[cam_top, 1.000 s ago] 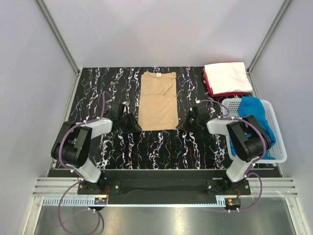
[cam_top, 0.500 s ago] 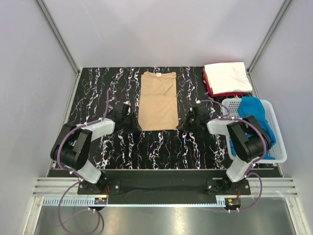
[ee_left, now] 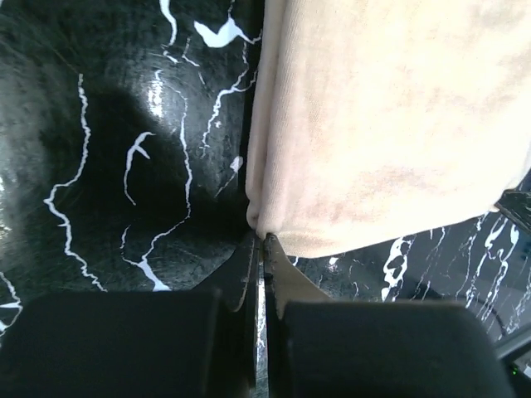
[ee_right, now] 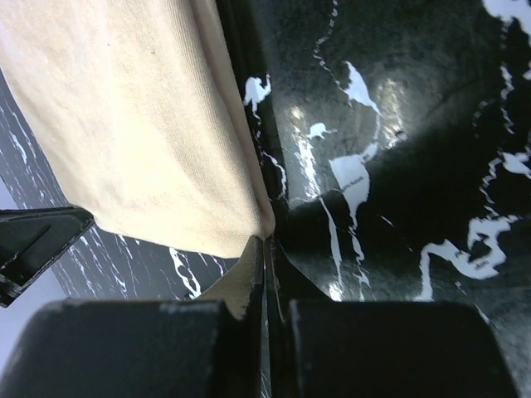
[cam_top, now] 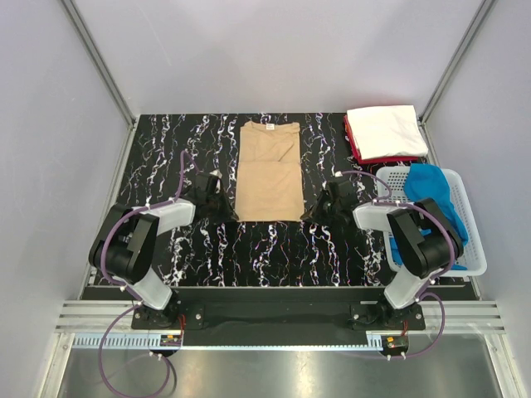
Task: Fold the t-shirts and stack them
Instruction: Fold the tshirt
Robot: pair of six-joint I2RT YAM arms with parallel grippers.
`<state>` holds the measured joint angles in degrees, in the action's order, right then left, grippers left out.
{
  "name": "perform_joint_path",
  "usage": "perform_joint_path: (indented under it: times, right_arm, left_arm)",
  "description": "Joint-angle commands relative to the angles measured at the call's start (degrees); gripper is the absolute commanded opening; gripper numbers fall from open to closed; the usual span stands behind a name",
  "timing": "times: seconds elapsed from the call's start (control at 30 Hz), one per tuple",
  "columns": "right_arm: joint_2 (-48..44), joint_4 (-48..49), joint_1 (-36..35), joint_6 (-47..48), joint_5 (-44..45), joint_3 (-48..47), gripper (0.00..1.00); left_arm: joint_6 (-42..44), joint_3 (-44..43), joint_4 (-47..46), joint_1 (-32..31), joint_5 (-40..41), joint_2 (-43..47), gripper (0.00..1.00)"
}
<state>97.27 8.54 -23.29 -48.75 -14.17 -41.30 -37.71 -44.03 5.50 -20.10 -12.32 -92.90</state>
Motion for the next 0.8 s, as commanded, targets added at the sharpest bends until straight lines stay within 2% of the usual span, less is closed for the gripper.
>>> perform_joint_path:
  times: [0.0, 0.3, 0.53, 0.67, 0.77]
  right_arm:
    - [-3.04, -5.28, 0.61, 2.34, 1.87, 2.1, 0.0]
    - [-18.6, -13.01, 0.61, 3.05, 3.27, 7.1, 0.0]
    - [-37.64, -21.18, 0.44, -0.45, 2.58, 12.02, 0.0]
    - [-46.18, -23.47, 0.09, -3.18, 1.96, 13.35, 0.0]
    - [-48.49, -23.74, 0.17, -2.76, 3.01, 13.0, 0.0]
  left_arm:
    - [1.33, 2.37, 2.58, -0.2, -1.4, -1.06, 0.0]
    - [1.33, 5.44, 7.68, -2.4, -0.16, 14.65, 0.0]
    - [-1.74, 7.03, 13.56, -8.63, 1.59, 26.1, 0.0]
    - [-3.51, 6.51, 15.33, -12.24, 3.25, 31.28, 0.0]
    - [-2.54, 2.73, 16.73, -14.53, 5.81, 32.7, 0.0]
